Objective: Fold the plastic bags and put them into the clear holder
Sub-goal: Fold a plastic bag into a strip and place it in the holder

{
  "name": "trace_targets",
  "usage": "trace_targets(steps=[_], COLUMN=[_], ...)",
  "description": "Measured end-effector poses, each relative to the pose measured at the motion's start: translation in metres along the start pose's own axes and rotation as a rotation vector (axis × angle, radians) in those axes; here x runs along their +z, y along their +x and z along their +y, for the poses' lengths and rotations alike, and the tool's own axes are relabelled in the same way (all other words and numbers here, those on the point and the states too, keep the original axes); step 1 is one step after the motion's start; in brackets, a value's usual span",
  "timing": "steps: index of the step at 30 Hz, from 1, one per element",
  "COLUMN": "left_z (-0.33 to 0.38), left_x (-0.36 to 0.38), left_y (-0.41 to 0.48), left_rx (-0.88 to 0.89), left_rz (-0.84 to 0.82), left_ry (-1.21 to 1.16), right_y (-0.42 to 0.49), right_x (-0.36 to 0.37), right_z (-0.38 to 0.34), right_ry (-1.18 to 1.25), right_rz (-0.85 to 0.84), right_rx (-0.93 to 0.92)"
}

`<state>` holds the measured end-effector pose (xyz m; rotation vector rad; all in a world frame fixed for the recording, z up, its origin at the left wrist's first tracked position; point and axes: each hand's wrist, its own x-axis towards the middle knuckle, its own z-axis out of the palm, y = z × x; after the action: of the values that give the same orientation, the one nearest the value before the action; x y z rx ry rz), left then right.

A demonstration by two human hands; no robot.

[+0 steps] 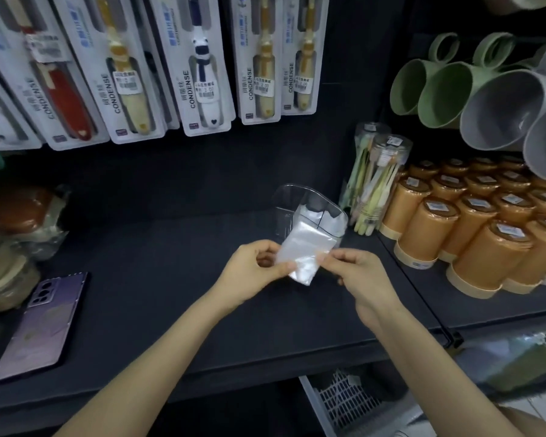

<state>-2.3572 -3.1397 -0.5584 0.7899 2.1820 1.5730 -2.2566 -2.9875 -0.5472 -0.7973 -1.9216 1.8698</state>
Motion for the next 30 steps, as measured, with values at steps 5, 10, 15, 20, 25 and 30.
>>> trace_targets(steps=[5,10,15,20,25,30], left_z=[-0.002,0.001,-0.005,-0.021,-0.033,-0.046], left_x=[-0.001,0.006,0.009,0.008,0.009,0.009], left_y=[0.058,0.108,0.118,0.098,0.07,0.047], left_rx=[-0.058,-0.244,-0.245,-0.15,-0.065,-0.022], left_rz=[0.256,0.184,0.112,0.098,0.127,0.172], left_ry=[-0.006,-0.101,-0.32,-0.388,-0.403,-0.382], right_y=[0.054,0.106,0.129,0.123,0.094,0.077], right_x=[-0.011,-0.003,0.001,0.004,0.014,0.022], right_z=[-0.027,-0.038,-0.028,-0.015,-0.005,0.007], right_ry=[0.084,0.079,-0.077,-0.387,-0.948,-1.104], right_rz=[0.138,0.11,0.109,0.138,0.315,0.476], right_rx=[0.089,0.178,0.2,0.048,-0.238,-0.584])
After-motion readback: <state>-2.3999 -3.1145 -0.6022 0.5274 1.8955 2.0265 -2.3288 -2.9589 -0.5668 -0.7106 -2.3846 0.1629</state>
